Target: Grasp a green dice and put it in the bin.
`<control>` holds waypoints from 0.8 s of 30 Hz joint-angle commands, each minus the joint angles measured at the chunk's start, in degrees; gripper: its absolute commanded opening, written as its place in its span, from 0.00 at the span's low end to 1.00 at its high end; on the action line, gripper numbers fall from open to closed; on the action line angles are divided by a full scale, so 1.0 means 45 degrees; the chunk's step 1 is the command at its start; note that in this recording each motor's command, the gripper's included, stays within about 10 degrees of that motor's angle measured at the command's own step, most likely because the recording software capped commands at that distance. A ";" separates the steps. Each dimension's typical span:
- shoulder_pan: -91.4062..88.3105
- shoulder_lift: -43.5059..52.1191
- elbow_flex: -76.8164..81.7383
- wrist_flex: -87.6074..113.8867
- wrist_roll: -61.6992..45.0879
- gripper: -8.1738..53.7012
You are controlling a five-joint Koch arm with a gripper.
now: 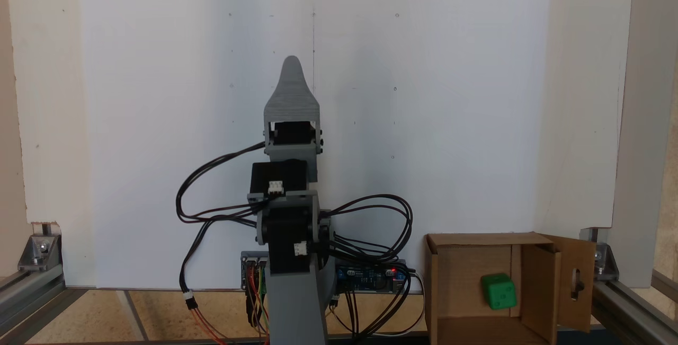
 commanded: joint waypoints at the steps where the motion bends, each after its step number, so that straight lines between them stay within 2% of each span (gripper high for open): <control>1: 0.0020 0.0937 0.0586 -0.2086 0.0137 0.87; 9: 0.0801 0.2070 0.5039 -0.6558 0.0156 0.85; 24: 0.1563 0.2754 0.8457 -1.4664 0.0195 0.81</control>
